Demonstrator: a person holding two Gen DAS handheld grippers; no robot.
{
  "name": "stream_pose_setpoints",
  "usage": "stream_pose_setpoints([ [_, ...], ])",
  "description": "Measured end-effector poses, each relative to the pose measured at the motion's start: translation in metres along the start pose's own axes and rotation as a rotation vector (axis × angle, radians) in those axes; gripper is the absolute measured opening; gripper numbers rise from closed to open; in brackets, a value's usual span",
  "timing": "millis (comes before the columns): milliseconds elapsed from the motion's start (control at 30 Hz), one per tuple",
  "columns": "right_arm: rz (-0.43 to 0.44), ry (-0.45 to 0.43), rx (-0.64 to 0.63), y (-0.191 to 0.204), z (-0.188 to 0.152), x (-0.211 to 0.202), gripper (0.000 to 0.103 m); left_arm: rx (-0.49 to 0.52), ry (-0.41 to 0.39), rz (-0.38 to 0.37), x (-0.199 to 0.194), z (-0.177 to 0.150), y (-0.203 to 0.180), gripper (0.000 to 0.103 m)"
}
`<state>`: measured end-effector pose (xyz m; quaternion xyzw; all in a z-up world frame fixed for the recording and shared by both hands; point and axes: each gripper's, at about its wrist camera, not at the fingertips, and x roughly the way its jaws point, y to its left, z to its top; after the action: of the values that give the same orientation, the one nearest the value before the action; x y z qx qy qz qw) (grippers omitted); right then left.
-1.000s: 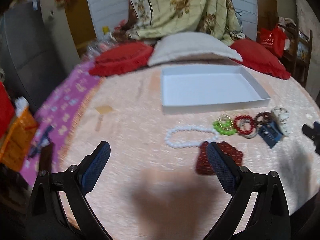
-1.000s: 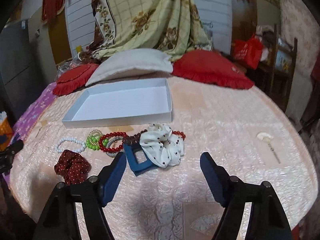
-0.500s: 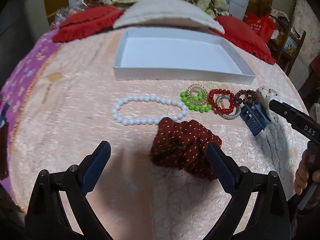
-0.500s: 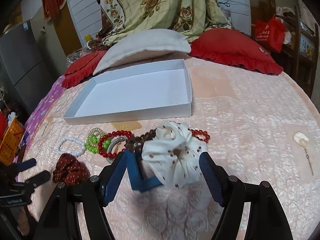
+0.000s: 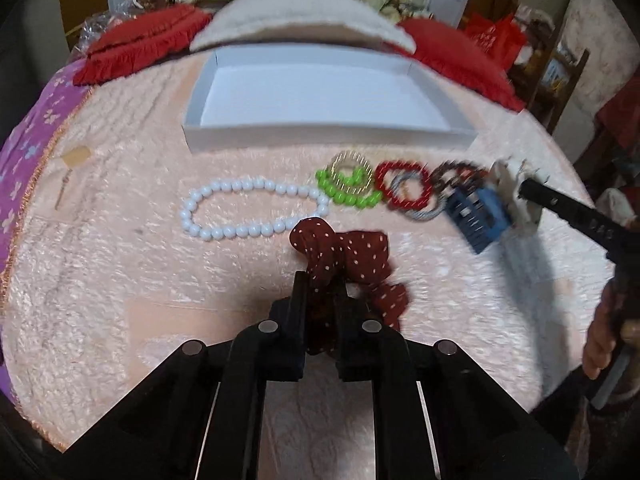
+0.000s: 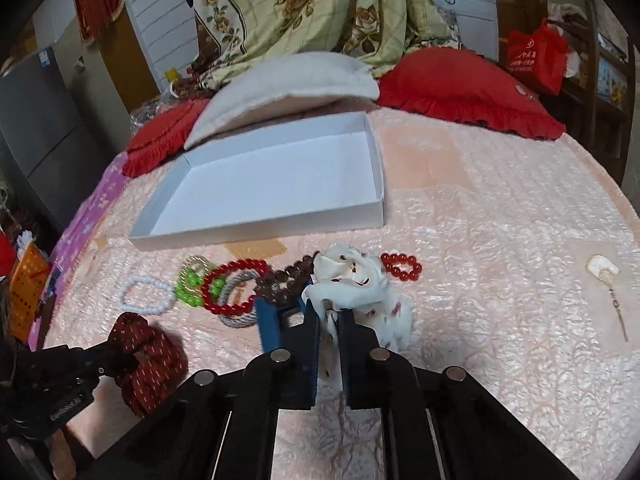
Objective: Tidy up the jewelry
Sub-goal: 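Place red scrunchie in the white tray with left tool while right places white scrunchie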
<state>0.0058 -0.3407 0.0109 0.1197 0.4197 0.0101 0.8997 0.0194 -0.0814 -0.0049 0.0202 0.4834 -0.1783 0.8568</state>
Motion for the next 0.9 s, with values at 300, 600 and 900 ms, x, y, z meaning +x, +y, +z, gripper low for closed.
stream_pose_setpoints([
  [300, 0.055, -0.096, -0.079, 0.03, 0.029, -0.047, 0.008, -0.037, -0.109, -0.071, -0.06, 0.031, 0.018, 0.009],
  [600, 0.035, -0.093, -0.17, 0.055, 0.083, -0.011, 0.008, -0.008, -0.119, 0.014, -0.037, 0.11, 0.046, 0.009],
  [900, -0.086, 0.0, -0.254, 0.07, 0.159, 0.097, 0.008, -0.011, -0.061, 0.107, 0.062, 0.204, 0.082, 0.009],
])
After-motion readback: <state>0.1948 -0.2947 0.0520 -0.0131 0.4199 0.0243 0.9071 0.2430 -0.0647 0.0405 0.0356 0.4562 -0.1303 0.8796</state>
